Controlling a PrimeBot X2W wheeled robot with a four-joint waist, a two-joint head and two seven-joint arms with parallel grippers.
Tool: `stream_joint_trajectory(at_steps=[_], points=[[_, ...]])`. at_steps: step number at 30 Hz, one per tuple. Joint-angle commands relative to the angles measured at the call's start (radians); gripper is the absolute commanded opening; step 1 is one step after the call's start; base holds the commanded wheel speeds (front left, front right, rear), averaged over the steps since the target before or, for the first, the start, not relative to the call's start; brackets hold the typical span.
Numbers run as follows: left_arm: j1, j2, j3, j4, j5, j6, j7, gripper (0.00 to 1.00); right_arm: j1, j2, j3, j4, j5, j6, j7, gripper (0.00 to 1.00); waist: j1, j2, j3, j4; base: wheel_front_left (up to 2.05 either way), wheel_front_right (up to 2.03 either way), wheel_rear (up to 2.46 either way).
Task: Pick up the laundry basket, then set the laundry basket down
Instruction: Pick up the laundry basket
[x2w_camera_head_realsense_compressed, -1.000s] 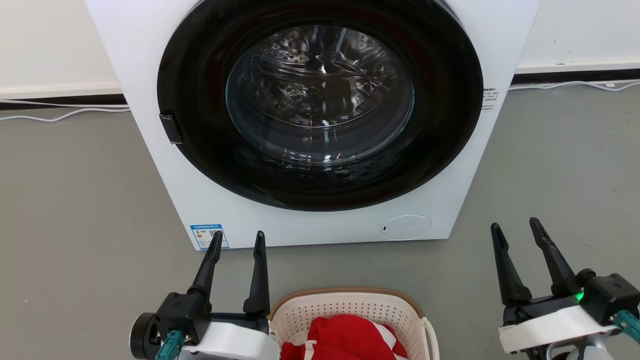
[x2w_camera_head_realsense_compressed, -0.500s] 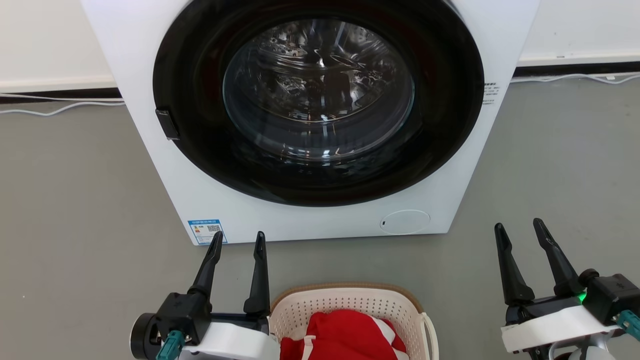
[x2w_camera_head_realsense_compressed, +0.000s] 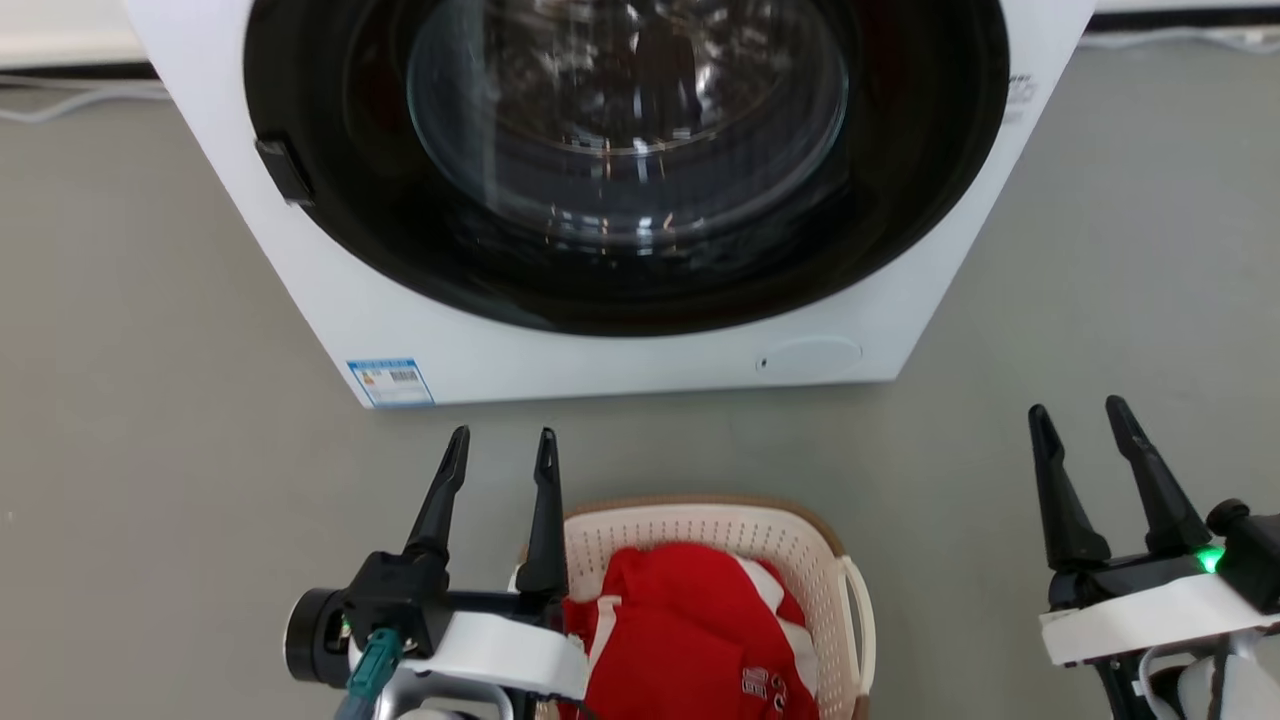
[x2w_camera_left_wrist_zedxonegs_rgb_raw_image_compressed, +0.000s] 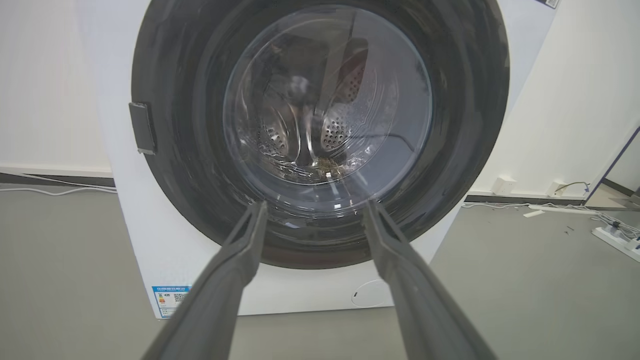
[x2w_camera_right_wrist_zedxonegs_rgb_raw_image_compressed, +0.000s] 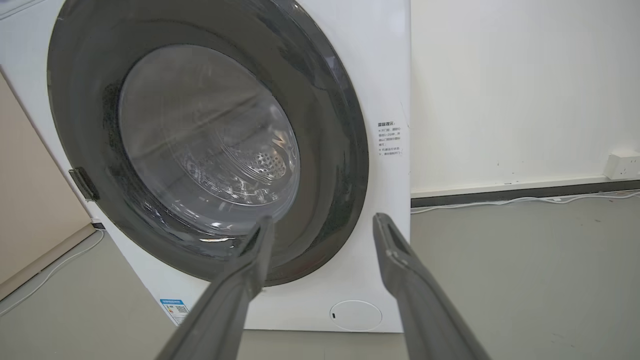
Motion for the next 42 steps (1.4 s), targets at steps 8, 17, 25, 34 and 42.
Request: stream_joint_trajectory(at_steps=[8, 17, 25, 34, 42], points=[[-0.106, -0.001, -0.014, 0.014, 0.008, 0.054, -0.006, 1.00, -0.066, -0.060, 0.018, 0.009, 0.070, 0.007, -0.011, 1.00, 0.0000, 0.0000, 0.165, -0.001, 0.00, 0.00, 0.00], [-0.170, -0.001, -0.017, 0.119, -0.004, 0.075, -0.006, 1.00, -0.119, -0.091, 0.060, 0.103, 0.140, 0.007, -0.011, 1.00, 0.0000, 0.0000, 0.293, 0.011, 0.00, 0.00, 0.00], [-0.234, -0.001, -0.004, 0.258, -0.056, 0.063, -0.006, 1.00, -0.188, -0.126, 0.151, 0.229, 0.201, 0.007, -0.011, 1.00, 0.0000, 0.0000, 0.415, 0.027, 0.00, 0.00, 0.00], [-0.308, -0.001, 0.018, 0.392, -0.095, 0.039, -0.006, 1.00, -0.258, -0.142, 0.278, 0.346, 0.284, 0.007, -0.011, 1.00, 0.0000, 0.0000, 0.526, 0.038, 0.00, 0.00, 0.00], [-0.363, -0.001, 0.003, 0.529, -0.187, 0.013, -0.006, 1.00, -0.309, -0.167, 0.418, 0.424, 0.386, 0.007, -0.011, 1.00, 0.0000, 0.0000, 0.604, 0.050, 0.00, 0.00, 0.00]])
